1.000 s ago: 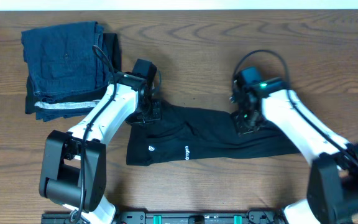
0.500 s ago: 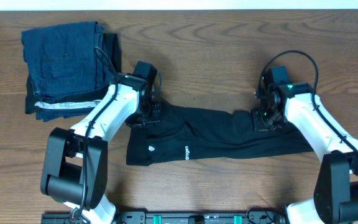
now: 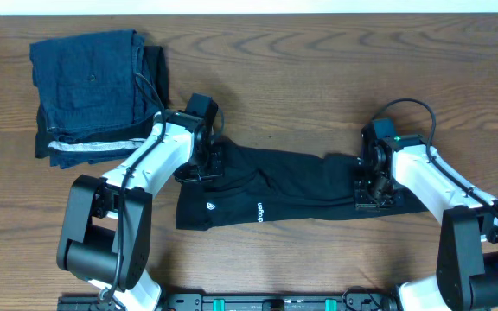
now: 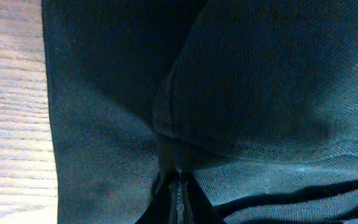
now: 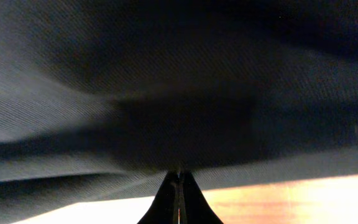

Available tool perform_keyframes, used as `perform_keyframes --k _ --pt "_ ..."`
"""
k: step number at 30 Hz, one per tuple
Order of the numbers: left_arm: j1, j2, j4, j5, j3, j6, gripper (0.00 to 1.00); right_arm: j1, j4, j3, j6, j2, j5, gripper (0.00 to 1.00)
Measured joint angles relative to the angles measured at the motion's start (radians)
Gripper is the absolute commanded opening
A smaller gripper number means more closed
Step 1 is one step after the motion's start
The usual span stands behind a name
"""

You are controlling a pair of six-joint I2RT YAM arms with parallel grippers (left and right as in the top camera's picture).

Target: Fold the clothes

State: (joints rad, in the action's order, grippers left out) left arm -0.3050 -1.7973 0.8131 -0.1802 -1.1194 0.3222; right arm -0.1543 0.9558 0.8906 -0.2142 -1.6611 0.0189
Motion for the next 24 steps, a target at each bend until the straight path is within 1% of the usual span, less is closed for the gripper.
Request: perform_keyframes --k 3,7,9,13,15,18,24 --pt "0.000 0.000 -0.003 0.000 0.000 0.000 0.06 0.000 0.012 0.000 -0.025 0.000 0.014 0.01" --pt "0.000 0.000 -0.010 0.000 0.000 0.000 0.06 0.000 -0.013 0.000 -0.041 0.000 0.025 0.01" --pt "0.000 0.000 -0.010 0.000 0.000 0.000 0.06 0.000 0.006 0.011 -0.039 0.000 0.016 0.01" --pt "0.000 0.000 -0.010 0.000 0.000 0.000 0.06 0.003 0.100 0.111 -0.034 0.002 -0.002 0.01" --pt "0.000 0.000 -0.010 0.000 0.000 0.000 0.06 0.011 0.104 0.169 -0.034 0.010 -0.008 0.01" --pt "0.000 0.000 -0.010 0.000 0.000 0.000 0.06 0.047 0.080 0.220 -0.033 0.032 -0.011 0.01" --pt "0.000 0.000 -0.010 0.000 0.000 0.000 0.06 0.143 -0.029 0.201 -0.031 0.040 -0.010 0.01"
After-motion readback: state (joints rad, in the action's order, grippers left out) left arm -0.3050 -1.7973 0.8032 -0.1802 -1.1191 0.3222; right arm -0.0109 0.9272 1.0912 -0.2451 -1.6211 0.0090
